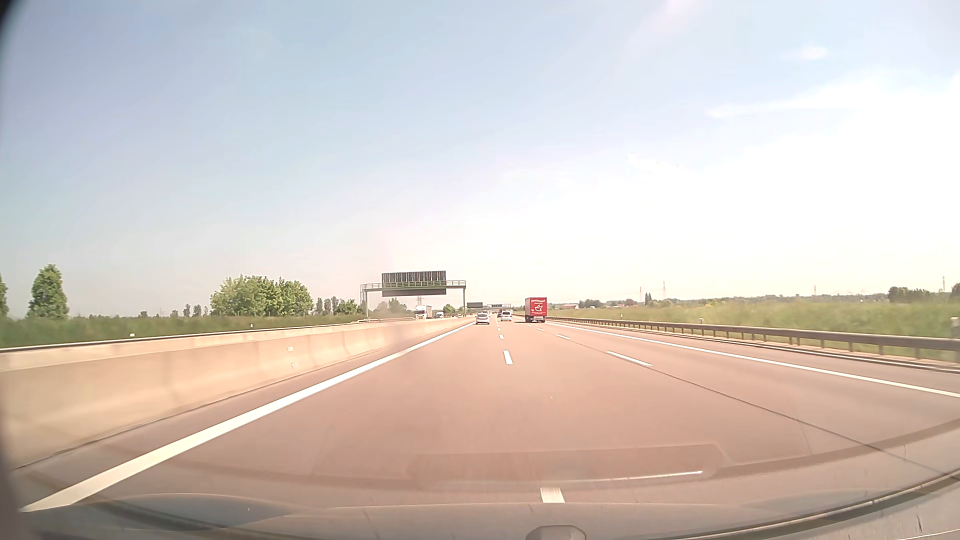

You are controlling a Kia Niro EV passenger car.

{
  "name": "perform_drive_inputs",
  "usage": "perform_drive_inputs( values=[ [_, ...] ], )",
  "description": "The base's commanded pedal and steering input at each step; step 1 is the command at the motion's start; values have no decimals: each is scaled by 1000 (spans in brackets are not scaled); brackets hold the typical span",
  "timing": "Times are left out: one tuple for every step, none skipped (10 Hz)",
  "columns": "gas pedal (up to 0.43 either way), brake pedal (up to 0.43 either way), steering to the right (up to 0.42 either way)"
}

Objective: Follow the waypoints while adhering to traffic rules and regulations

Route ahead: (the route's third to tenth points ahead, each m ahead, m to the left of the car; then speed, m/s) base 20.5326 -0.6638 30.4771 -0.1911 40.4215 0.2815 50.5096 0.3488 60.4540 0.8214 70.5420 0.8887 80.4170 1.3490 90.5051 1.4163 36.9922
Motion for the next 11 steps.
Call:
perform_drive_inputs(
  values=[
    [331, 0, -2],
    [331, 0, -3],
    [331, 0, -3],
    [331, 0, -3],
    [331, 0, -3],
    [331, 0, -3],
    [331, 0, -4],
    [331, 0, -3],
    [331, 0, -4],
    [331, 0, -4],
    [331, 0, -4]
  ],
)
